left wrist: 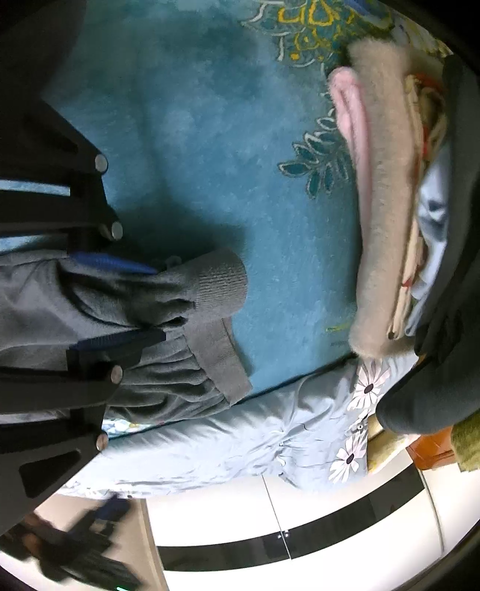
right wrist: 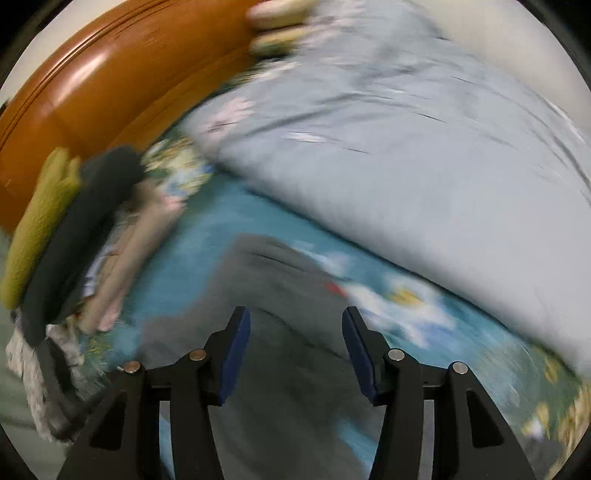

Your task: Fold clothes

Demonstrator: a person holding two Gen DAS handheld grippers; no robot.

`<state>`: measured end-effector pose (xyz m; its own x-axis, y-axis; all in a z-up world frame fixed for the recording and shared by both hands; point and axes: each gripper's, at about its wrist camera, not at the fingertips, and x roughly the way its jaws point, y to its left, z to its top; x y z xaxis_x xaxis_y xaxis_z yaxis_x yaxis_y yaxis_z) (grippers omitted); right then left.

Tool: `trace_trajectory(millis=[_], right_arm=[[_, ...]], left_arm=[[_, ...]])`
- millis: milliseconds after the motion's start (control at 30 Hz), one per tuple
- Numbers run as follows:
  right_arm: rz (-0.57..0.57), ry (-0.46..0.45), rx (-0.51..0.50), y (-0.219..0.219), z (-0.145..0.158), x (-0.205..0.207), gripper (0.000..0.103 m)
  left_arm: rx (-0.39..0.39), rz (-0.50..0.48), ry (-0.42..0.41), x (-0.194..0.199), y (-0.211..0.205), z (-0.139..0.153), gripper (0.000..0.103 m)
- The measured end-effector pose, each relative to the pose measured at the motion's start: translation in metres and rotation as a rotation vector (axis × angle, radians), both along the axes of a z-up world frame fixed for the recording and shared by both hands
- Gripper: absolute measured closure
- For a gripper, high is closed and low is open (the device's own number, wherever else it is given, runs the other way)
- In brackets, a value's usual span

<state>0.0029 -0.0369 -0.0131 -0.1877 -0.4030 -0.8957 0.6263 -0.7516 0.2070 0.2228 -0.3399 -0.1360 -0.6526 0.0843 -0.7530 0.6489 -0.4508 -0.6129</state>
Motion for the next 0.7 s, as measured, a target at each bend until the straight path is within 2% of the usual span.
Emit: trace_trajectory(millis=[100, 267, 367, 500, 600, 700], right_arm=[[-0.239, -0.042, 0.034, 0.101, -0.015, -0.009, 0.05], [-0.649, -0.156, 0.029, 0.276, -0.044, 0.017, 0.05], [-0.824, -0.191, 0.006, 0.345, -0.054, 0.04, 0.05], [-0.96, -0.239, -0.108, 0.388, -0.061, 0.044, 0.05], [-0.985, -0.259, -0.156, 0.384, -0.067, 0.027, 0.05], [-0.983, -0.239, -0.131, 0.366, -0.067, 0.001, 0.05]], left_arm=[[-0.058, -0.026, 0.0, 0.0, 0.008, 0.01, 0.057], [-0.106, -0.094, 0.006, -0.003, 0.023, 0.021, 0.053], [-0.145, -0.145, 0.007, -0.008, 0.034, 0.027, 0.053], [-0.146, -0.203, 0.004, -0.014, 0.044, 0.028, 0.053], [-0.154, -0.22, 0.002, -0.015, 0.048, 0.03, 0.053], [-0.164, -0.218, 0.0, -0.014, 0.049, 0.032, 0.053]])
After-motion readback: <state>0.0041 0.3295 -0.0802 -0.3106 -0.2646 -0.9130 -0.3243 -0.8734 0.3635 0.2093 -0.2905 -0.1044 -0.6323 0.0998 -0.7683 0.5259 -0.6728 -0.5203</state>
